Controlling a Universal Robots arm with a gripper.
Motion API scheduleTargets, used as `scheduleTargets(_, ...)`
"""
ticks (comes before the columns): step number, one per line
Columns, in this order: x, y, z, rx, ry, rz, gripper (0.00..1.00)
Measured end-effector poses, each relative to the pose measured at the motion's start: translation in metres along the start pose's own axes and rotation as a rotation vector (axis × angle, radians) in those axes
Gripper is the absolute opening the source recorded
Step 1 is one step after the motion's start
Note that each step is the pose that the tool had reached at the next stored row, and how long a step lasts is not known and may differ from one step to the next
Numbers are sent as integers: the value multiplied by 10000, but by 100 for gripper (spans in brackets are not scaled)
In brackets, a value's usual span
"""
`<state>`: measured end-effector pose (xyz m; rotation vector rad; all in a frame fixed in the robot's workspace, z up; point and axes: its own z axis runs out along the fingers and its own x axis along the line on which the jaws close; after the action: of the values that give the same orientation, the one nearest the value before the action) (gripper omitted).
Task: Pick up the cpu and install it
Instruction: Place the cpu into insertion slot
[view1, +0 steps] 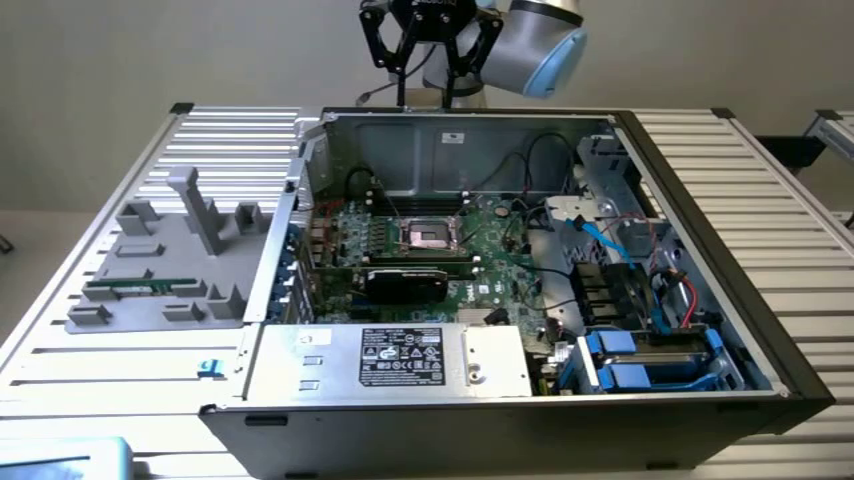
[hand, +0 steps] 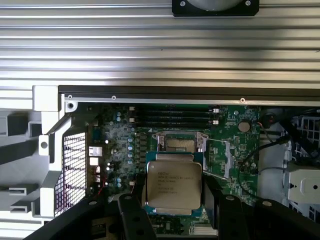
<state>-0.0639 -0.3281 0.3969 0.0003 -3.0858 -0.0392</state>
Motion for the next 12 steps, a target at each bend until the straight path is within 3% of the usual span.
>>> scheduleTargets(5,0,0,0,-2,-1,24,55)
scheduleTargets(12,0,0,2,-67,-24,951,55)
